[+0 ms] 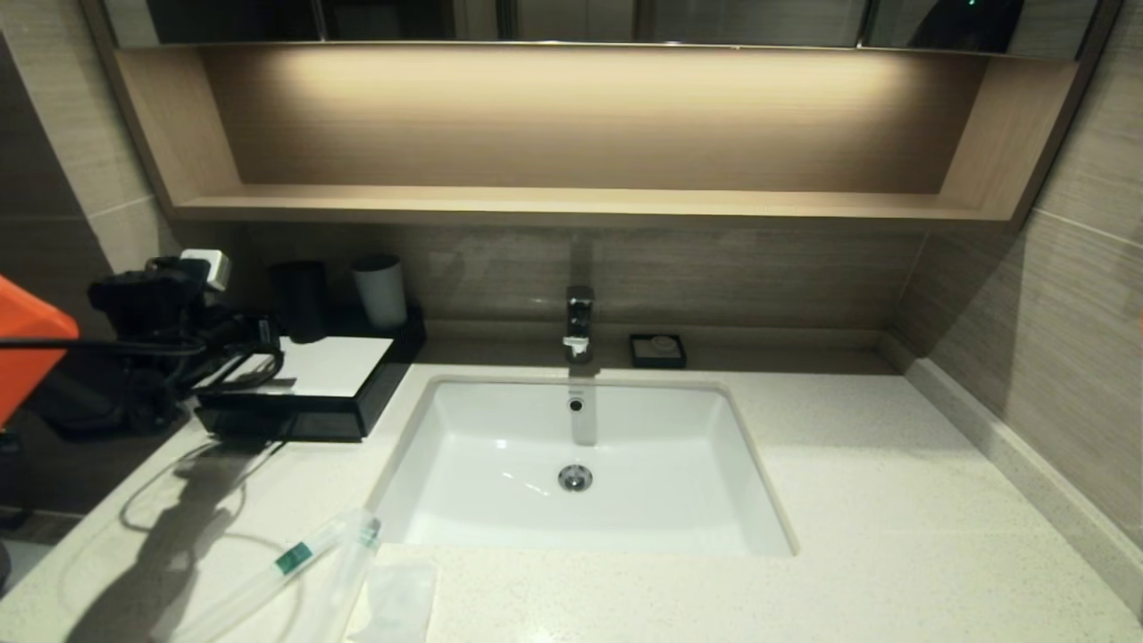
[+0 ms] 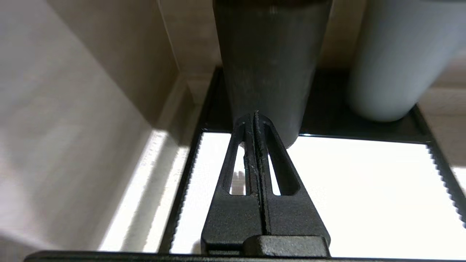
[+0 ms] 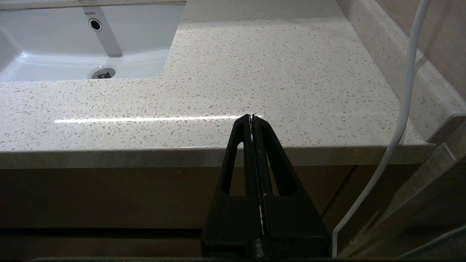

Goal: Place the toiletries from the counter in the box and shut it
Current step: Place the cup on the storage box, then open the drawer

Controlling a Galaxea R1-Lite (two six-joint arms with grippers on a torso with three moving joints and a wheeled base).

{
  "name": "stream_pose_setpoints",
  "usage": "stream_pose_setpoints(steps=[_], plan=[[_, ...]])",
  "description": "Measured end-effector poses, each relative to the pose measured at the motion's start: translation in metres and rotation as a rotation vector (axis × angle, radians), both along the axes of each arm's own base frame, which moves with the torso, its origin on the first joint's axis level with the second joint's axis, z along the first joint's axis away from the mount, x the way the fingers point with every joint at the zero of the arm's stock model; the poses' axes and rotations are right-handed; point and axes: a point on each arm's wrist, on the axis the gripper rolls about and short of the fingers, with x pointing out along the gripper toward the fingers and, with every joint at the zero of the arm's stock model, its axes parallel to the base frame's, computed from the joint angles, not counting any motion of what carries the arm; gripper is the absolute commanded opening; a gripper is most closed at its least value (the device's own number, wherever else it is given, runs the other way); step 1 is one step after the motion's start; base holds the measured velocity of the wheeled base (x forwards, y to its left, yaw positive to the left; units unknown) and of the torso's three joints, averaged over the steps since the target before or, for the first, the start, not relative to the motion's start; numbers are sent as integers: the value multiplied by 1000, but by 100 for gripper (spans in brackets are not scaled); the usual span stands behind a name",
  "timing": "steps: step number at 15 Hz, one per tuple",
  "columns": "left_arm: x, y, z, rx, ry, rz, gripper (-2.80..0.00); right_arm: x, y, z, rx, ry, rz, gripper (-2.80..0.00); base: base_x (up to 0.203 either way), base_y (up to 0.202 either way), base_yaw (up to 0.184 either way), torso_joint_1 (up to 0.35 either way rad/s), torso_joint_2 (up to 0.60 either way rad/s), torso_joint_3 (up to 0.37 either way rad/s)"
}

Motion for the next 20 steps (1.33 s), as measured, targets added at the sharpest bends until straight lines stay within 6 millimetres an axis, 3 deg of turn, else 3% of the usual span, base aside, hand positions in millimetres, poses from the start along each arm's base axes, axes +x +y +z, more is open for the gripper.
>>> stream_pose_setpoints(steps=[5,8,13,20], plan=[[-21,-1,9,-2,4,14,-280,0,0,0,0,0,1,-280,0,0,0,0,0,0],[-42,-12,10,-4,39,11,-280,0,0,0,0,0,1,-280,0,0,0,0,0,0],[-107,-35,46,26,19,10,-280,0,0,0,0,0,1,-280,0,0,0,0,0,0],[-181,-56,66,36,-48,-31,-280,0,0,0,0,0,0,-280,0,0,0,0,0,0]])
